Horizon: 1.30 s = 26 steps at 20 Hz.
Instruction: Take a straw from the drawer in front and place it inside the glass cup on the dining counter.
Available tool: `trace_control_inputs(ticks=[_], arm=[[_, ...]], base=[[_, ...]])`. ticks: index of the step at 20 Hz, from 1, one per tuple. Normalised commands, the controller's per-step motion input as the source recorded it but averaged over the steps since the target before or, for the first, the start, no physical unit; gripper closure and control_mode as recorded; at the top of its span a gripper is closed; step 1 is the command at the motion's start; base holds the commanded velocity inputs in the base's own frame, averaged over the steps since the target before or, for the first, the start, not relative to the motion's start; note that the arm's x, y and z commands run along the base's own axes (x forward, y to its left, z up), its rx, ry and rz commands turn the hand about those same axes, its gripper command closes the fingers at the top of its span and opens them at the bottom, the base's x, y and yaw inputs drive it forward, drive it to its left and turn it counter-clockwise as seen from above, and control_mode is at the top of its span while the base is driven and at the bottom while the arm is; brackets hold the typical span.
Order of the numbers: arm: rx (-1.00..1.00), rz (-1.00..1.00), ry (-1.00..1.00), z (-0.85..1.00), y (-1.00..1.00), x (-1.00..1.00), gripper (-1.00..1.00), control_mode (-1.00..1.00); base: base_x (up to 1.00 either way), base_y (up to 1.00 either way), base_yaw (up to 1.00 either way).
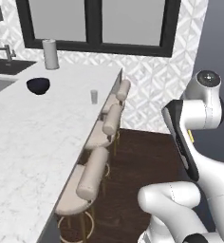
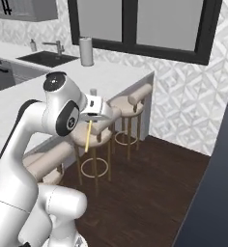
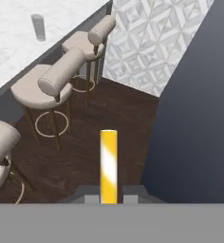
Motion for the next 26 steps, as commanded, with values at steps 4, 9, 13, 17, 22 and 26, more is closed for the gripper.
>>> trace_control_inputs(ticks=[4, 9, 13, 17, 22, 26], arm=[[0.00, 0.00, 0.00, 0.00, 0.00, 0.00, 1.00, 1.00], [0.00, 0.00, 0.00, 0.00, 0.00, 0.00, 1.00, 1.00], [0.00, 0.00, 0.00, 0.00, 0.00, 0.00, 1.00, 1.00], [0.00, 0.00, 0.00, 0.00, 0.00, 0.00, 1.00, 1.00], [0.00, 0.00, 0.00, 0.00, 0.00, 0.00, 1.00, 1.00], [0.00, 0.00, 0.00, 0.00, 0.00, 0.00, 1.00, 1.00]], base=[[0.76, -0.77, 0.42], [0.66, -0.74, 0.44], [0.47, -0.72, 0.48], [0.38, -0.67, 0.52], [0.20, -0.72, 0.53], [0.07, -0.78, 0.52]])
